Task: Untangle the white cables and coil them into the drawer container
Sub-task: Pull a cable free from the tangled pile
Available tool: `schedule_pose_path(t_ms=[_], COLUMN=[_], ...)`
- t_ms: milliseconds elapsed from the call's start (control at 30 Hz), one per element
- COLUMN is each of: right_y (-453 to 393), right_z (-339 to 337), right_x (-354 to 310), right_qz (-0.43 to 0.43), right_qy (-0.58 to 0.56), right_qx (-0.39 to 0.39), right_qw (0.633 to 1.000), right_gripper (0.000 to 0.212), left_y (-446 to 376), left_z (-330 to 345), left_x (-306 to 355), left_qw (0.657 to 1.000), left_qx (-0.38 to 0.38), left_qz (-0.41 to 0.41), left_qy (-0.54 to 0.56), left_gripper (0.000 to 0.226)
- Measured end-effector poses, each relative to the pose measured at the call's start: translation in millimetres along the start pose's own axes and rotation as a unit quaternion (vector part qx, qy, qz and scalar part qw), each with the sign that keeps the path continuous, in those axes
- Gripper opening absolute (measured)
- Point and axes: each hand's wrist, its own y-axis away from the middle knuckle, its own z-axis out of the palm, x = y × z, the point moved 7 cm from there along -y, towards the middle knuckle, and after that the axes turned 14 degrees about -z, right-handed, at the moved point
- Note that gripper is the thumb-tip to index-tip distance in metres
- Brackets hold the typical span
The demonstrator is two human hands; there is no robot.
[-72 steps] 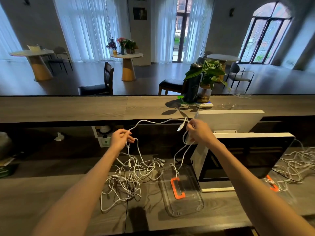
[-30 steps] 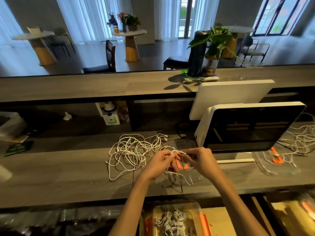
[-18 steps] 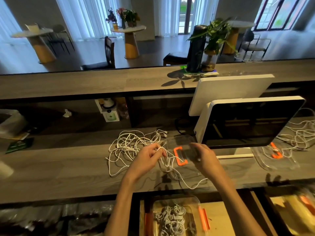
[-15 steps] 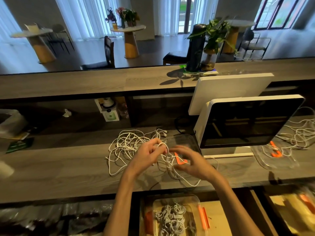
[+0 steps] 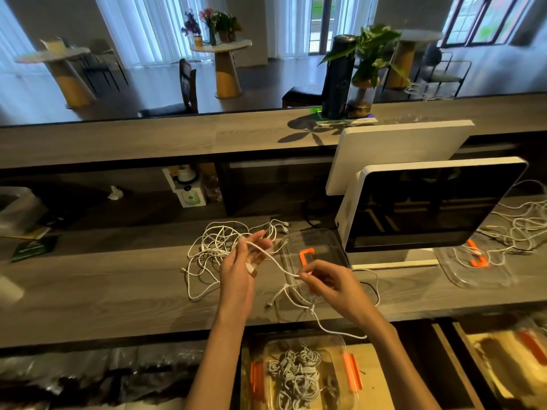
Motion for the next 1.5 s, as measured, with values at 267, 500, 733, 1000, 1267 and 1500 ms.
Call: schedule_pose_path(t_ms=[267,500,733,1000,1267,1500], right_y=[15,18,10,15,14,25], right_z=[8,6,2,-19,-50,-60], right_x=[16,11,7,10,6,17], right_qz=[0.052,0.021,-0.011,-0.021,-0.014,0.01], right_qy=[-0.078,-0.049,-0.044,0.01,0.059,0.053], right_qx=[0.014,-0.012,0.079,0.16,0.117,0.1], right_qw=[0.996,0.999,0.996,0.987,0.991,0.993], right_gripper=[0.011,0.013,0.016,0.011,0.018,0.026], left_y=[-10,-12,3,24,6,-10], left_z=[-9,-19,17,52,29,-6], left_x=[-22,-20,-40,-61,-43,-26], left_qw=[0.948,0.996,0.935,0.865,0.934,0.979], left_qx=[0.006,0.053,-0.035,-0.26,-0.189,-0.028], left_qz=[-0.1,-0.05,-0.115,-0.134,-0.114,-0.042], left_qy=[0.303,0.041,-0.333,-0.407,-0.282,-0.198], left_gripper=[0.039,0.042,0.045,0.042,0.039,0.041])
